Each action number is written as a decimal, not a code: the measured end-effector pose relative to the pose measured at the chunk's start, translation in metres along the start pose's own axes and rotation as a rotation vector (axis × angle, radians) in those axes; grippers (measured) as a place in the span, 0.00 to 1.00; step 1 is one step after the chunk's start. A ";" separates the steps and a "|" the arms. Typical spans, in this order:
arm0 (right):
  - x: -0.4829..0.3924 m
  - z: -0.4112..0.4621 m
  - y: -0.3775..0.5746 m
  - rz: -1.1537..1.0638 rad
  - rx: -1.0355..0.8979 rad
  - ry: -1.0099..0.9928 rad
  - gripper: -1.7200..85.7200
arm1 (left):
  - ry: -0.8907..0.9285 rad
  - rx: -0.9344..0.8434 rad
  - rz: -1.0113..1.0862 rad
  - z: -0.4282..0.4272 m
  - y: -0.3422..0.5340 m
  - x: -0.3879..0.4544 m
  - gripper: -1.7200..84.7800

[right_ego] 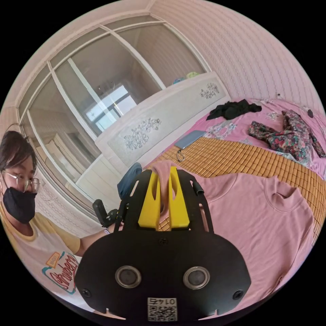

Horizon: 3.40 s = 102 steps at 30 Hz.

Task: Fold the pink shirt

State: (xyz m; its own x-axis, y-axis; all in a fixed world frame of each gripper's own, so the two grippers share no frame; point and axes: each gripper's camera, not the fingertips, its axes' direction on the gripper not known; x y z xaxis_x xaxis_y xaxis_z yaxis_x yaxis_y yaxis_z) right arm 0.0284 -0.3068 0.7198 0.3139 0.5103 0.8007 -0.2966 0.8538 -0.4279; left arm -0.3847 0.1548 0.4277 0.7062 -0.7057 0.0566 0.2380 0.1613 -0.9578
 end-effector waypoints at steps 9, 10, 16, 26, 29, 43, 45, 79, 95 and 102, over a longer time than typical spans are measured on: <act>0.075 -0.166 0.166 0.534 -0.149 0.620 0.12 | 0.068 -0.176 0.088 0.113 -0.024 0.065 0.11; 0.085 -0.165 0.187 0.591 -0.258 0.643 0.14 | 0.060 -0.193 0.105 0.123 -0.027 0.070 0.11; 0.032 -0.152 0.197 0.292 -0.273 0.715 0.16 | 0.013 -0.314 0.285 0.207 -0.053 0.126 0.11; 0.019 -0.089 0.208 0.084 -0.612 0.761 0.10 | -0.083 -0.540 0.208 0.334 -0.069 0.151 0.11; 0.011 -0.102 0.198 0.062 -0.593 0.739 0.06 | -0.045 -0.532 0.181 0.343 -0.070 0.150 0.09; -0.084 -0.105 0.199 -0.026 -0.596 0.403 0.08 | -0.202 -0.545 0.057 0.358 -0.060 0.119 0.03; -0.081 -0.103 0.208 0.031 -0.650 0.349 0.10 | -0.305 -0.587 -0.008 0.363 -0.048 0.110 0.03; -0.039 -0.366 0.251 0.550 0.033 0.991 0.07 | 0.268 -0.563 0.410 0.293 0.071 0.383 0.01; 0.016 -0.509 0.316 0.917 0.062 1.240 0.09 | 0.230 -0.621 0.574 0.301 0.106 0.402 0.01; -0.070 -0.507 0.242 0.455 0.366 0.878 0.05 | 0.262 -0.593 0.473 0.287 0.092 0.380 0.01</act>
State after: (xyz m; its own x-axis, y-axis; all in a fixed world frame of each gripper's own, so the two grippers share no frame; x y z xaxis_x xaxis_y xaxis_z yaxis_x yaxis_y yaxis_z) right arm 0.3917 -0.0840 0.3474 0.6041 0.7952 -0.0513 -0.7589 0.5545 -0.3416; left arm 0.0976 0.0994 0.4416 0.4469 -0.8051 -0.3900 -0.4929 0.1422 -0.8584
